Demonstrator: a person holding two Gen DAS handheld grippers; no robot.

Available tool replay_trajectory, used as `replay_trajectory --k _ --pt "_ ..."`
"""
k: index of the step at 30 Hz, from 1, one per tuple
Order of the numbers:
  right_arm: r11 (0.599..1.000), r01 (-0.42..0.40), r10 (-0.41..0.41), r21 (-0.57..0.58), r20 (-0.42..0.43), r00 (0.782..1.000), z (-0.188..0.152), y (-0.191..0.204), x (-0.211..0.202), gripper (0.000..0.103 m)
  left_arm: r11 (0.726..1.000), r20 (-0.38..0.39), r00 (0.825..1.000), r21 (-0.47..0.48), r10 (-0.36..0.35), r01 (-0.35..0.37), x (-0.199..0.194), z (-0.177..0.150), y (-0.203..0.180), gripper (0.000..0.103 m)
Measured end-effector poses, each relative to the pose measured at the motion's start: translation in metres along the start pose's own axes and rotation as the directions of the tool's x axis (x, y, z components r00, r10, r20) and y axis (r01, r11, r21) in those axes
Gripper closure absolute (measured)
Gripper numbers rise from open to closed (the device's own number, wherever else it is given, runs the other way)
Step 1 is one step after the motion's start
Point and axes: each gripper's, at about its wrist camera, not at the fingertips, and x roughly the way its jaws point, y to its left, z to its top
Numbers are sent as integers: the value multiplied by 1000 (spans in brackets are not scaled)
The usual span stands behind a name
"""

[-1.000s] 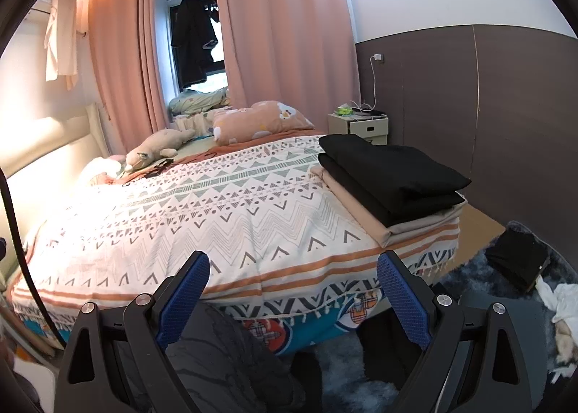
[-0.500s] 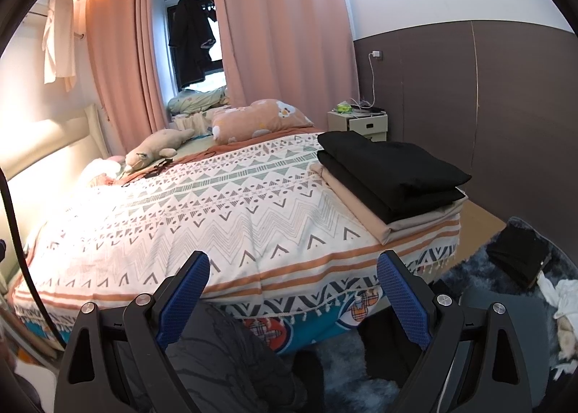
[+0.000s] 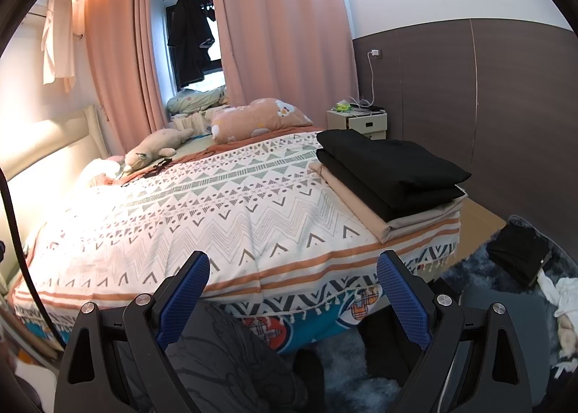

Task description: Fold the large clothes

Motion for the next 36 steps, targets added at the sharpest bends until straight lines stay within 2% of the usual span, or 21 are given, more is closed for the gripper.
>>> replay_trajectory --k 18,36 --pt "1000 -2 2 2 -1 1000 0 -2 0 9 1000 5 1000 -3 0 0 -1 0 -4 1" --pt "1000 -10 10 22 14 1000 -15 -7 -17 9 998 47 997 -15 63 -62 -20 -4 -16 1"
